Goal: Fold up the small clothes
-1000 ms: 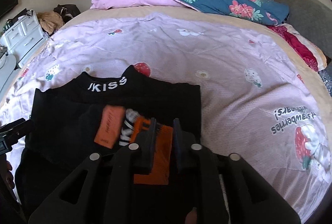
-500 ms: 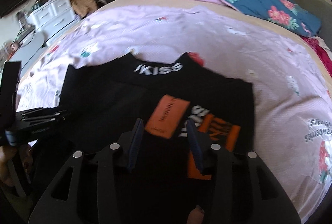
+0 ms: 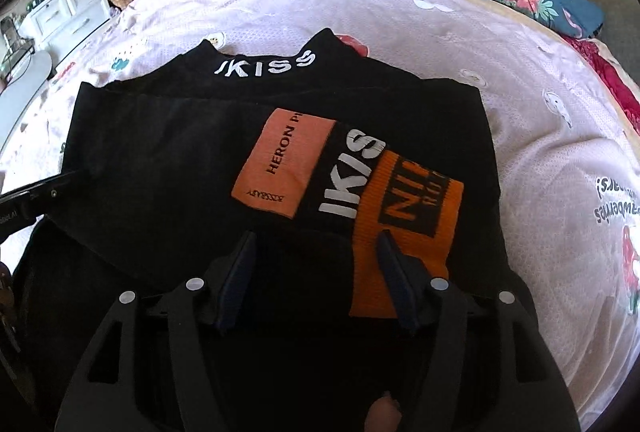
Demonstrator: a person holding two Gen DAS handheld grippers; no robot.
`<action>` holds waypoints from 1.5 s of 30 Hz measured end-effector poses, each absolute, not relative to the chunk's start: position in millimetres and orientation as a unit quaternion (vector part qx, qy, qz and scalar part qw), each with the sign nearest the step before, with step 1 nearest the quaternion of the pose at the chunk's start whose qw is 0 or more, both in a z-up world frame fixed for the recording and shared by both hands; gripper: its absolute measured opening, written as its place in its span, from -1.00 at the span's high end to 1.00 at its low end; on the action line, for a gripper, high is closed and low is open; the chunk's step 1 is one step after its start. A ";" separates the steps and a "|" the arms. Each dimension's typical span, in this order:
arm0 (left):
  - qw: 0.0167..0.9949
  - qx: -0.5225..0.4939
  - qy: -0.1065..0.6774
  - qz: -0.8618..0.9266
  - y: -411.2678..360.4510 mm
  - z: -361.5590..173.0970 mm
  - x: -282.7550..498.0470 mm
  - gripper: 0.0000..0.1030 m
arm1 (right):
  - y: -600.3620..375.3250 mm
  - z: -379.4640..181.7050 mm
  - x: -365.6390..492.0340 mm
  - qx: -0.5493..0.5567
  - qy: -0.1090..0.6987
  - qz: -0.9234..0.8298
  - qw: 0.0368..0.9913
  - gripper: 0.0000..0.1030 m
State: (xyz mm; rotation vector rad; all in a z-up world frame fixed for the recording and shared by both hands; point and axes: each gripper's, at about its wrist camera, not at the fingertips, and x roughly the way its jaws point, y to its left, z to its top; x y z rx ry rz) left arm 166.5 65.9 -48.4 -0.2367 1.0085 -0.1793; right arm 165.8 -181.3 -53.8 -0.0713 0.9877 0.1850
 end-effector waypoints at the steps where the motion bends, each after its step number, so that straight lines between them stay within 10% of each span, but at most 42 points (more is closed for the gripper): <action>1: 0.865 -0.112 0.481 -0.085 65.6 -48.0 165.9 0.35 | -182.5 -51.2 163.5 -0.031 0.470 0.091 0.878 -0.19; 14: 0.871 -0.112 0.467 -0.100 58.0 -31.8 156.9 -0.21 | -201.3 -25.6 142.7 0.017 0.436 0.102 0.894 -0.87; 23: 0.881 -0.114 0.450 -0.093 58.6 -17.3 151.6 -0.82 | -198.9 -12.9 135.3 0.013 0.420 0.104 0.902 -0.92; 45: 0.892 -0.091 0.434 -0.086 51.6 6.0 131.5 -0.82 | -198.5 15.9 117.1 0.011 0.389 0.100 0.916 -0.92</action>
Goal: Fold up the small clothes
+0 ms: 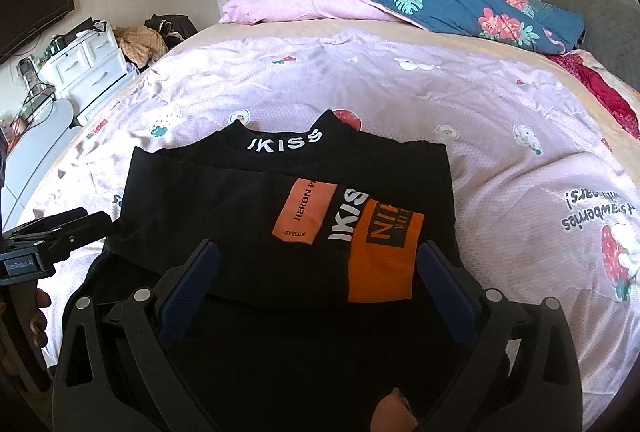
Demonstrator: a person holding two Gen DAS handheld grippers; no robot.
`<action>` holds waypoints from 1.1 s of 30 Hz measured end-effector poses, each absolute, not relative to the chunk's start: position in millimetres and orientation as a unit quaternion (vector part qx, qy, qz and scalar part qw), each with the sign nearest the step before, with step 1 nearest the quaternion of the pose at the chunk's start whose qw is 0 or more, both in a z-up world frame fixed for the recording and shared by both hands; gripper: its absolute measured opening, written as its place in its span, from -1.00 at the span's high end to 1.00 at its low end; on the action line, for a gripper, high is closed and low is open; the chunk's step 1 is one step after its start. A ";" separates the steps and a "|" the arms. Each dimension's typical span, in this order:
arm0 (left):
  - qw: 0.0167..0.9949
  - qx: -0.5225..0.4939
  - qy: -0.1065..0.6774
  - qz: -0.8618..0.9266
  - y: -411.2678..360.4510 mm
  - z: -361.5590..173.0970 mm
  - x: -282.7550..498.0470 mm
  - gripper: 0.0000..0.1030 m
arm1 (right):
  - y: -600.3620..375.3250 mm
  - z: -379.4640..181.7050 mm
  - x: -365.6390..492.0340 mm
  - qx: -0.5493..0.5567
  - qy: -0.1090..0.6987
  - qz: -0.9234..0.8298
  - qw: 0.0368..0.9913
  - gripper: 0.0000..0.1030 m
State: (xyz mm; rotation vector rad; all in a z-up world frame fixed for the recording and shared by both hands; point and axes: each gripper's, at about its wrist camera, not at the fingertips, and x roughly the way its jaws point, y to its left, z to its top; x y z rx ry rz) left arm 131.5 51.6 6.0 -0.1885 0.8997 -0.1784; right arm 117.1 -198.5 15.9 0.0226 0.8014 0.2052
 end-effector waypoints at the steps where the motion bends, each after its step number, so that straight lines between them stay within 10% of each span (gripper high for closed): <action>1: 0.893 -0.091 0.433 -0.086 51.7 7.4 129.9 -0.82 | -198.2 16.8 115.8 0.010 0.388 0.099 0.916 -0.92; 33: 0.903 -0.069 0.416 -0.079 57.9 33.5 58.0 -0.82 | -214.0 50.8 47.0 0.001 0.361 0.094 0.928 -0.92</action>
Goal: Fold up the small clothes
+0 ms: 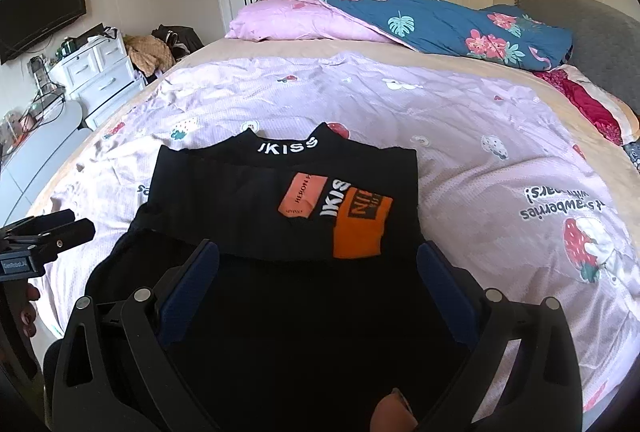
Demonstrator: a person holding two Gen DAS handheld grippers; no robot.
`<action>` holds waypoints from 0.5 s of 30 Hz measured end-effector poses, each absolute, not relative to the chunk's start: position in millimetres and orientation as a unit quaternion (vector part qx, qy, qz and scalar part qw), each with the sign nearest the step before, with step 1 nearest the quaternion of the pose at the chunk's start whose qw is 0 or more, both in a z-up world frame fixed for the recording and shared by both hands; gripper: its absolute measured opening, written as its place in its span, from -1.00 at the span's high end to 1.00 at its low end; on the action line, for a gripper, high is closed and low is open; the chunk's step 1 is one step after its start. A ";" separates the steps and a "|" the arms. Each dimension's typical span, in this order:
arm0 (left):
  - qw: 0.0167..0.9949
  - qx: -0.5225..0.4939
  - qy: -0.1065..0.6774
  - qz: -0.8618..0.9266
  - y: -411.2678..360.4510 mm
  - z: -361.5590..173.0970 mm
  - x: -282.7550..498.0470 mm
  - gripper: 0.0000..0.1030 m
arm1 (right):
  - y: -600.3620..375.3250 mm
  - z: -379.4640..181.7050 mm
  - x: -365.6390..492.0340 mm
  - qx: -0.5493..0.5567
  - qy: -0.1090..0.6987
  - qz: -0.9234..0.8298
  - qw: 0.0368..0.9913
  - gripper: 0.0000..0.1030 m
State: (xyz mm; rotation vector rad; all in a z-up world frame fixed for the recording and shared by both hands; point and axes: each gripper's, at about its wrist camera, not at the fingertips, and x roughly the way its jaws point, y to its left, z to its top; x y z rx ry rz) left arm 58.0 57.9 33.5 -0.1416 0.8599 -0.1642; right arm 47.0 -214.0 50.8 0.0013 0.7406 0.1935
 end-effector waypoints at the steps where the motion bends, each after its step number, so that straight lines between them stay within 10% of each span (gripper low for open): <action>1: 0.903 -0.068 0.417 -0.078 58.7 33.0 56.3 -0.82 | -215.2 50.6 45.1 0.001 0.362 0.094 0.928 -0.92; 15: 0.893 -0.072 0.440 -0.064 85.2 19.4 23.2 -0.82 | -227.7 48.1 20.7 -0.007 0.364 0.088 0.927 -0.92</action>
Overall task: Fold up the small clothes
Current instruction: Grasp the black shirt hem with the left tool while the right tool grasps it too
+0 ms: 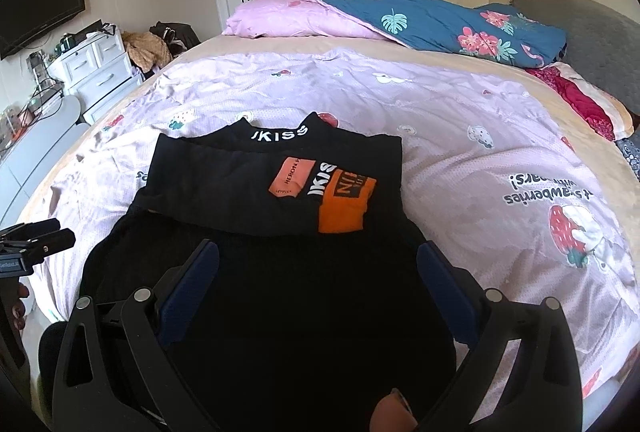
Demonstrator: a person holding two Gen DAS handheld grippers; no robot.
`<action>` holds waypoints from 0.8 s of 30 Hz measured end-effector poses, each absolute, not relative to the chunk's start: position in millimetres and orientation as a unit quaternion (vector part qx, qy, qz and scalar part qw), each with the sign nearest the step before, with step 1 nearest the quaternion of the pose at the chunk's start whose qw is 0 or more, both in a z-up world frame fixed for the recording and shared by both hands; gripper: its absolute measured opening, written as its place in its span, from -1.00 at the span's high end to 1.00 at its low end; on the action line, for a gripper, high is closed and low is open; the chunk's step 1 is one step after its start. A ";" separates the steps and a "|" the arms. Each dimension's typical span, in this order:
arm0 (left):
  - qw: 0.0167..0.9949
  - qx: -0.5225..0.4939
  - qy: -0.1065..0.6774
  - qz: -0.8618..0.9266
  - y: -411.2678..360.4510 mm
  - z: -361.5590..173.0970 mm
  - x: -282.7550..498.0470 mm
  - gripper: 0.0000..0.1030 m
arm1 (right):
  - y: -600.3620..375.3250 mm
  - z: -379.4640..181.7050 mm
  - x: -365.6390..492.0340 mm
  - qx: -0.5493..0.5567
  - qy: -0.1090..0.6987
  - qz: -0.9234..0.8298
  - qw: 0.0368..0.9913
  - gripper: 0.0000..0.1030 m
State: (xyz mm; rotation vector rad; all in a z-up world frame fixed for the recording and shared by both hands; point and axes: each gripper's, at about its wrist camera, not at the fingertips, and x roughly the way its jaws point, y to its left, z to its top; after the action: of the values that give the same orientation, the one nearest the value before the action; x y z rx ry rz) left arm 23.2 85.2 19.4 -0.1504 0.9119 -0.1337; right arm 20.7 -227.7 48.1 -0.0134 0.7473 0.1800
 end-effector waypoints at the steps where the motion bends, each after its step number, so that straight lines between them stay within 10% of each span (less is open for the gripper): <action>1: 0.892 -0.075 0.442 -0.066 87.1 18.0 20.8 -0.82 | -227.9 47.1 18.8 -0.008 0.366 0.088 0.927 -0.92; 13: 0.875 -0.089 0.469 -0.074 103.4 -6.5 -10.2 -0.79 | -234.8 38.1 0.1 -0.018 0.375 0.085 0.923 -0.92; 24: 0.853 -0.118 0.499 -0.099 118.6 -26.2 -33.6 0.12 | -249.3 23.7 -12.4 -0.017 0.390 0.080 0.917 -0.92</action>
State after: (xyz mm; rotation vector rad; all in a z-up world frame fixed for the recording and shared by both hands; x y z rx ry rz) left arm -33.6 118.6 -26.2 -0.2474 1.0509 -0.2092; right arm -12.4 -249.3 23.7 -0.0358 0.8012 0.1643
